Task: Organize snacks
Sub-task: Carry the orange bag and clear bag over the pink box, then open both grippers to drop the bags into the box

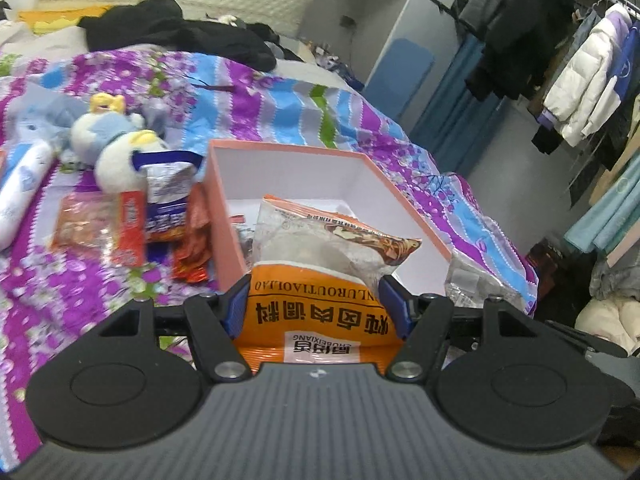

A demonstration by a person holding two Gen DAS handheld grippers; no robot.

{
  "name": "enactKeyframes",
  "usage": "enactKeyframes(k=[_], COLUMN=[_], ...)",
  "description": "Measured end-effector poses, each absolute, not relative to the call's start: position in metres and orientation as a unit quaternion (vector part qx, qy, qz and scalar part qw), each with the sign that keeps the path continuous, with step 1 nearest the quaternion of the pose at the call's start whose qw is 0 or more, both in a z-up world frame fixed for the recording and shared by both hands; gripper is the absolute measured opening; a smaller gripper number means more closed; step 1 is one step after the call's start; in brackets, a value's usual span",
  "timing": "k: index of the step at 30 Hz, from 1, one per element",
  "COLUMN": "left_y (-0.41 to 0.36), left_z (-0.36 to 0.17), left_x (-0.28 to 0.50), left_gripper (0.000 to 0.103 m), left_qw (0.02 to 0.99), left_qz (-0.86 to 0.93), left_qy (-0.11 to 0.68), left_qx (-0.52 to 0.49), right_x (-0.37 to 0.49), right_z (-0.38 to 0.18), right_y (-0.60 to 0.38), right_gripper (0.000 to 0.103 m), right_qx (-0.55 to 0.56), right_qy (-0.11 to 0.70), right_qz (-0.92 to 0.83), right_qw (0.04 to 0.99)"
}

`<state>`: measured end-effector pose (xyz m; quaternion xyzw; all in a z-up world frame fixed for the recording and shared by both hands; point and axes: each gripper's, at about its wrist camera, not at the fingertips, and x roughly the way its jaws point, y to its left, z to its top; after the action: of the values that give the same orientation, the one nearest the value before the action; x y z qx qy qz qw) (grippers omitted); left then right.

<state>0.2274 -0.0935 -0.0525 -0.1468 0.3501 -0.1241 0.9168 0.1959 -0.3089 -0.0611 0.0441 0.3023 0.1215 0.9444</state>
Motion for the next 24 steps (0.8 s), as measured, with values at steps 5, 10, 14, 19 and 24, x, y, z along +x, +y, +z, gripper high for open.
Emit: enactKeyframes(k=[5,10,14,19,24], left_y=[-0.112,-0.124,-0.127,-0.130,-0.117], left_z=[-0.069,-0.093,-0.109,-0.127,-0.137], left_x=[0.280,0.326,0.358,0.387,0.397], left_gripper=[0.071,0.071,0.071,0.071,0.072], left_qw=[0.909,0.895,0.889,0.883,0.867], left_qz=[-0.129,-0.129,-0.120,-0.113,-0.121], left_qy=[0.370,0.403,0.417,0.432,0.447], left_qx=[-0.142,-0.143,-0.145,-0.145,-0.183], right_x=[0.241,0.284,0.319,0.350,0.359], right_z=[-0.074,-0.089,-0.105,-0.127,-0.133], right_y=[-0.325,-0.333,-0.336,-0.336,-0.335], right_gripper=[0.051,0.051,0.051,0.052,0.052], right_qx=[0.046,0.049,0.051,0.044,0.043], right_qy=[0.321,0.336,0.353,0.383,0.388], right_qz=[0.119,0.119,0.127,0.130,0.127], right_qw=[0.939,0.933,0.926,0.913,0.912])
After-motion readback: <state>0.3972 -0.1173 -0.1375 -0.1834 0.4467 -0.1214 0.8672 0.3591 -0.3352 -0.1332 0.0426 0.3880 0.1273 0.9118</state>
